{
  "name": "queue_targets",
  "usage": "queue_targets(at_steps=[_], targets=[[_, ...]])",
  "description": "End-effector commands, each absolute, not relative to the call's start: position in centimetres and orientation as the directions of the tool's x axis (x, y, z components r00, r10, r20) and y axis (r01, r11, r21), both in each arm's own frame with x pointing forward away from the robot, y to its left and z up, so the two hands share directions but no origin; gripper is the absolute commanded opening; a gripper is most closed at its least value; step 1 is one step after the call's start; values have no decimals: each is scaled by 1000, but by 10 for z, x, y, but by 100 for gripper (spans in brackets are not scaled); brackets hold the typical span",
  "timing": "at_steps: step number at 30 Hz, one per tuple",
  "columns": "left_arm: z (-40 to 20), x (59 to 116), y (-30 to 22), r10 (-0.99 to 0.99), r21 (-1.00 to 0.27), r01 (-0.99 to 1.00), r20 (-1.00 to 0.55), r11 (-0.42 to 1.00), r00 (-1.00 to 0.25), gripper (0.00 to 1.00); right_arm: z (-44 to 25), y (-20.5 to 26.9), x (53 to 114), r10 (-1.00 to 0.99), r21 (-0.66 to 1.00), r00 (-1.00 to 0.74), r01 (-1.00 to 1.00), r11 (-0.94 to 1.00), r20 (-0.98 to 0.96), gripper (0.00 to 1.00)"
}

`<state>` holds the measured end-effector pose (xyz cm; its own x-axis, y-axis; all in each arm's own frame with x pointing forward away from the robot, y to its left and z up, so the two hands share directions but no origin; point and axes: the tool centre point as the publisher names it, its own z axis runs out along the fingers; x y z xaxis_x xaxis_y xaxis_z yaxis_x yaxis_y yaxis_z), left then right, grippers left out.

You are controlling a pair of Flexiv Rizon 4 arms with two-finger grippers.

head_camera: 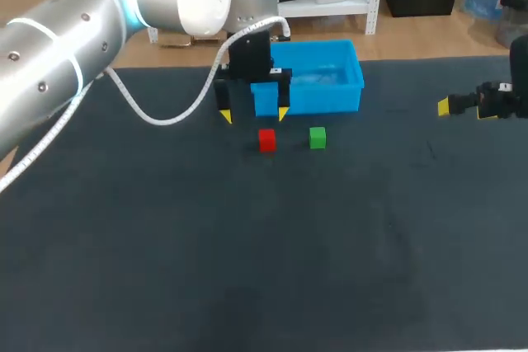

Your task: Use the left arm to pick the red cube and place it into the blue plastic box first, then use the right arm to grasp the green cube and put it into the same blue plastic box after the first action is fully finished.

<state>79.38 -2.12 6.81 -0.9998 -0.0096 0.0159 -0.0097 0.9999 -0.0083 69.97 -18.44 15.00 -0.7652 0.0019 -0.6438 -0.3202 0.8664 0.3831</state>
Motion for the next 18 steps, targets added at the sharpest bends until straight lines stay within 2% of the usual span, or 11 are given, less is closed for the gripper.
queue_targets(at_steps=[1, 18], targets=[[64, 799, -23, -7, 2, -7, 11, 1000, -1000, 100, 150, -184, 700, 1, 383, -765, -321, 866, -644, 100], [46, 794, -35, 25, -4, 25, 9, 1000, -1000, 100, 150, -184, 700, 1, 383, -765, -321, 866, -644, 100]])
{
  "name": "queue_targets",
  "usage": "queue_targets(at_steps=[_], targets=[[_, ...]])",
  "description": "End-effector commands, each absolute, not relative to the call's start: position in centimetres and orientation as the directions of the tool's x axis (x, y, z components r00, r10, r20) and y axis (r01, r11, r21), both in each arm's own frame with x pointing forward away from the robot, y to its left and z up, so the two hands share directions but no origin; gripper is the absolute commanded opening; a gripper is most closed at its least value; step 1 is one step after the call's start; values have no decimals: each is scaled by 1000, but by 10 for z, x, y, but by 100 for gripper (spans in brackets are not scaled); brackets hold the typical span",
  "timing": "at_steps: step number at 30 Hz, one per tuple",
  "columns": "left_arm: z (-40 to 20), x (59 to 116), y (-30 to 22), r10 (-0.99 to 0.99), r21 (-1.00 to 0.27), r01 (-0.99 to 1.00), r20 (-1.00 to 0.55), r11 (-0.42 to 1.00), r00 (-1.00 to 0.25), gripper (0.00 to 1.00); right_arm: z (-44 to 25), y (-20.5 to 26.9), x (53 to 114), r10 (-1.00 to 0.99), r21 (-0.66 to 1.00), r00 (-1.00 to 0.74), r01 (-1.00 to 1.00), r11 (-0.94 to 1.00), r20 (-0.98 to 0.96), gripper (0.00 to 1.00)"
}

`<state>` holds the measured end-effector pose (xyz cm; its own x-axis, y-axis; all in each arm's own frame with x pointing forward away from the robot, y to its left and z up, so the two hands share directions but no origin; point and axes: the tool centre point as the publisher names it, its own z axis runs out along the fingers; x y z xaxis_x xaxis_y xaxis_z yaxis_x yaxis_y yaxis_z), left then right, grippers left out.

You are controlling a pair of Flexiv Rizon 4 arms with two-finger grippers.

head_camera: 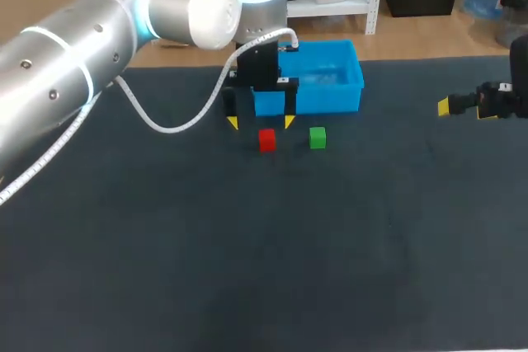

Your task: Use the left arm to pick the red cube and place it into the blue plastic box first, then use the right arm to grasp the green cube and put it into the same blue plastic box after the first action is fully finished.

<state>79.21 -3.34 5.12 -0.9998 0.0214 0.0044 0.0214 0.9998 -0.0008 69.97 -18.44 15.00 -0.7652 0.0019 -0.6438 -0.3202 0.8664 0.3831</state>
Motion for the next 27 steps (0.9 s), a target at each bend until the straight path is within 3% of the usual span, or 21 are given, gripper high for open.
queue_targets(at_steps=[1, 27], targets=[[44, 793, -35, 26, -4, 26, 9, 1000, -1000, 100, 150, -184, 700, 1, 383, -765, -321, 866, -644, 100], [17, 798, -32, 44, 28, 45, 34, 999, -998, 100, 150, -184, 700, 1, 383, -765, -321, 866, -644, 100]])
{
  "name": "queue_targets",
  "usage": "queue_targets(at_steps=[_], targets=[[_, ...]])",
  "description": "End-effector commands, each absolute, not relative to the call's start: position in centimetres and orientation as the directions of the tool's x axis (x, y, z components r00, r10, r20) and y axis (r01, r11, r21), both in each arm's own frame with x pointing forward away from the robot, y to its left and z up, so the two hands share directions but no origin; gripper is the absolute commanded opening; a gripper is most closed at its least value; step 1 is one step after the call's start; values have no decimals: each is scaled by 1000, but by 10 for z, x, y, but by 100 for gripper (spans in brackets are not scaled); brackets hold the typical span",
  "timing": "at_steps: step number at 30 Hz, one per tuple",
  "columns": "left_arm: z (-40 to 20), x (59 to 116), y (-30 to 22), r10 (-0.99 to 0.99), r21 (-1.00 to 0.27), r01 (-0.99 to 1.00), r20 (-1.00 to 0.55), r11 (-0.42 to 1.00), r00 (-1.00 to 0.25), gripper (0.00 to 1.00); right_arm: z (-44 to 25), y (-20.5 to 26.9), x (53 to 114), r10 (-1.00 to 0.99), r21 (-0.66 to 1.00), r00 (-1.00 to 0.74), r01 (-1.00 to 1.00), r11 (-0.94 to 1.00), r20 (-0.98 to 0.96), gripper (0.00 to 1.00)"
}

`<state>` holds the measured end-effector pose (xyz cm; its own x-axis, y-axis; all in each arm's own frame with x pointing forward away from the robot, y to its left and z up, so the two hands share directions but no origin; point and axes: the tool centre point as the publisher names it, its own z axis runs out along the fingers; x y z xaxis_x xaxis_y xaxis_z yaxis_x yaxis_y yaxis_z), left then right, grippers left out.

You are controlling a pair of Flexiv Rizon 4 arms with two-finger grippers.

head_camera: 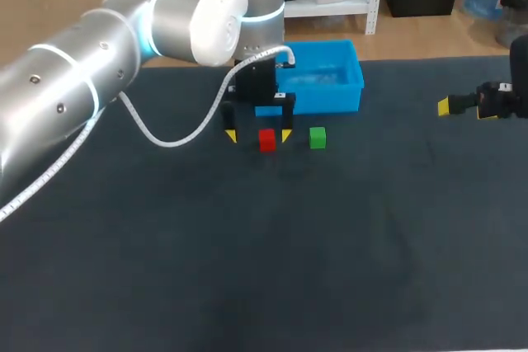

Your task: Use the left arm to pick the red cube and place it into the blue plastic box first, then use the right arm to grasp the green cube and put it into the same blue plastic box after the first action is fully finished.

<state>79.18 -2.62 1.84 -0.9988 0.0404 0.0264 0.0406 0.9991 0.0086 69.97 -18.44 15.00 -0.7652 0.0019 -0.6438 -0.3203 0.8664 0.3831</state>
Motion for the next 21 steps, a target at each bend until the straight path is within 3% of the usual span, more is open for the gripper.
queue_targets(at_steps=[1, 21], targets=[[16, 799, -32, 43, 34, 44, 32, 998, -999, 100, 150, -184, 700, 1, 383, -765, -321, 866, -644, 100], [3, 811, -28, -57, 51, -56, 28, 997, -998, 100, 150, -184, 700, 1, 383, -765, -321, 866, -644, 100]])
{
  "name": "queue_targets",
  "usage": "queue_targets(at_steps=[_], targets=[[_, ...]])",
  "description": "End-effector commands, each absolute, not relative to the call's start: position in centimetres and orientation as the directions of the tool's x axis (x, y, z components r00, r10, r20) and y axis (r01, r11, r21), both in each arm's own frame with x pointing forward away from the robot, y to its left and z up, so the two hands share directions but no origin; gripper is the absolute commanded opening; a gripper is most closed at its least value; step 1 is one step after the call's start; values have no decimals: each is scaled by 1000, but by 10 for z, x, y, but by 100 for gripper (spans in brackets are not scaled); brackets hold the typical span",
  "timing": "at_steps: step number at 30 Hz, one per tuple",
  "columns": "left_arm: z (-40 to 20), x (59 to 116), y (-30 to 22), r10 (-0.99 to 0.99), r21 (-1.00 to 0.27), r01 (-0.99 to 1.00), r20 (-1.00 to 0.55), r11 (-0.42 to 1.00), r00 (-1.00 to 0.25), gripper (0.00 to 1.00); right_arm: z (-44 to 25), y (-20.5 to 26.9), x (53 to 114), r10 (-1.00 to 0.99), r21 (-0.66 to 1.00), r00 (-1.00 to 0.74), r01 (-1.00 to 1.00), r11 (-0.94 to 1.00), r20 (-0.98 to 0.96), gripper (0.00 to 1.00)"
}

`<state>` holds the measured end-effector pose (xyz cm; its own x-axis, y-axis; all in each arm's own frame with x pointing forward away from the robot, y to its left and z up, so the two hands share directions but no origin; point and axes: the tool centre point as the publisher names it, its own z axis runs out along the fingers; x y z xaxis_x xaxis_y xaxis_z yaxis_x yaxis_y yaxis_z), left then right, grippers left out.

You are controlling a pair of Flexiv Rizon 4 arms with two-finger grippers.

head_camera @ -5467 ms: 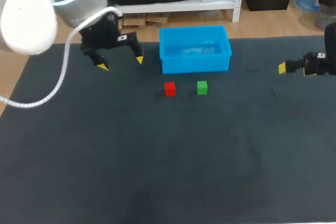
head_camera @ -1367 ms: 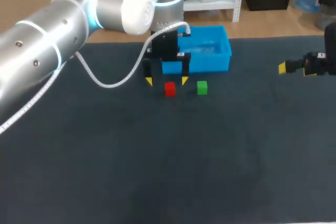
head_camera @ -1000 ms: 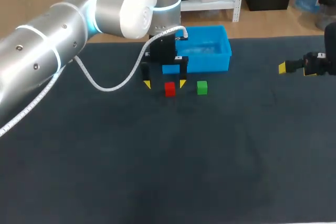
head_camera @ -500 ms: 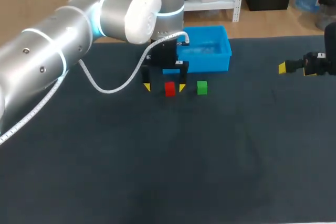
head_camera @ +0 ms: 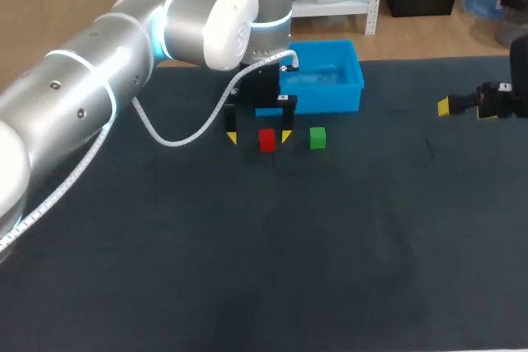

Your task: Use the left arm to pick the red cube and place it into the blue plastic box first, then use the right arm to grasp the green cube and put it into the same blue plastic box after the first action is fully finished.

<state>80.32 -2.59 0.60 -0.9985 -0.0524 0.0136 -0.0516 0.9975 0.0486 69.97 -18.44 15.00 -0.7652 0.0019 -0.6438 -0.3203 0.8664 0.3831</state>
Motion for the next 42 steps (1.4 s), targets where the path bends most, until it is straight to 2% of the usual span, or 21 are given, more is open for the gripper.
queue_targets(at_steps=[1, 32, 35, 36, 38, 40, 42], targets=[[3, 810, -28, -62, 48, -60, 28, 997, -998, 100, 150, -184, 700, 1, 383, -765, -321, 866, -644, 100], [-10, 805, -28, -70, 56, -68, 34, 996, -997, 100, 150, -184, 700, 1, 383, -765, -321, 866, -644, 100], [-11, 805, -28, -73, 56, -71, 34, 996, -997, 79, 150, -184, 700, 1, 383, -765, -321, 866, -644, 100], [-11, 805, -28, -72, 55, -71, 34, 996, -997, 50, 150, -184, 700, 1, 383, -765, -321, 866, -644, 100], [-11, 805, -28, -73, 56, -71, 34, 996, -997, 44, 150, -184, 700, 1, 383, -765, -321, 866, -644, 100], [-11, 806, -28, -72, 56, -70, 34, 996, -997, 33, 150, -184, 700, 1, 383, -765, -321, 866, -644, 100], [-11, 806, -28, -72, 56, -70, 34, 996, -997, 26, 150, -184, 700, 1, 383, -765, -321, 866, -644, 100]])
